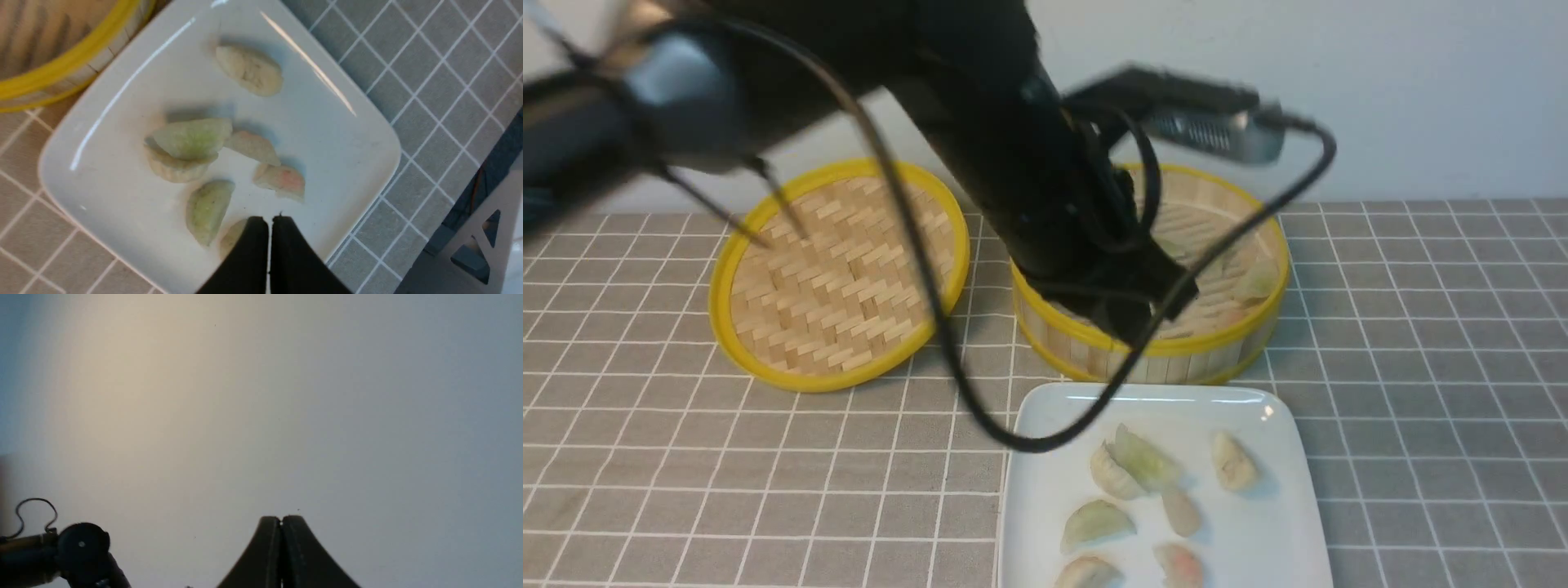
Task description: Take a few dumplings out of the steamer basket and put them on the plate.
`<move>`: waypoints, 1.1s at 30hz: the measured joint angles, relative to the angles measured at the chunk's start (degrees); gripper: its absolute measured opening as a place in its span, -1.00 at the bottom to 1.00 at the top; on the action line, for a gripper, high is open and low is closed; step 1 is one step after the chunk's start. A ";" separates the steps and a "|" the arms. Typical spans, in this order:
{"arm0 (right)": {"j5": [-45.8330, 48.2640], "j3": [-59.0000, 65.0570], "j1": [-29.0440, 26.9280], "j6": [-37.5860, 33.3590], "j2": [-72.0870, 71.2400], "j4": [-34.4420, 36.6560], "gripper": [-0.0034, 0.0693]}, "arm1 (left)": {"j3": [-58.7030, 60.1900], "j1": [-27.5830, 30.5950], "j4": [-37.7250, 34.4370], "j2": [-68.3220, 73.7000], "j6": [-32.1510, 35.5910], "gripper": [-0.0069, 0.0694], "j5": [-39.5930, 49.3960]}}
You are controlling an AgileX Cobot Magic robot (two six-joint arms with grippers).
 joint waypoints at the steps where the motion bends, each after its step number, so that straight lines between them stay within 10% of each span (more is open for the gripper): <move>1: -0.51 0.07 0.00 0.20 0.00 0.00 -0.95 | 0.00 0.00 0.45 -3.36 0.00 -0.83 0.05; 11: -0.41 0.26 0.00 0.39 -0.05 -0.04 -0.95 | 6.18 0.00 4.15 -22.20 -0.86 -0.83 0.87; 33: -0.26 0.37 0.00 0.62 -0.05 -0.18 -0.95 | 54.47 0.00 8.33 -64.06 -7.05 -0.83 -39.79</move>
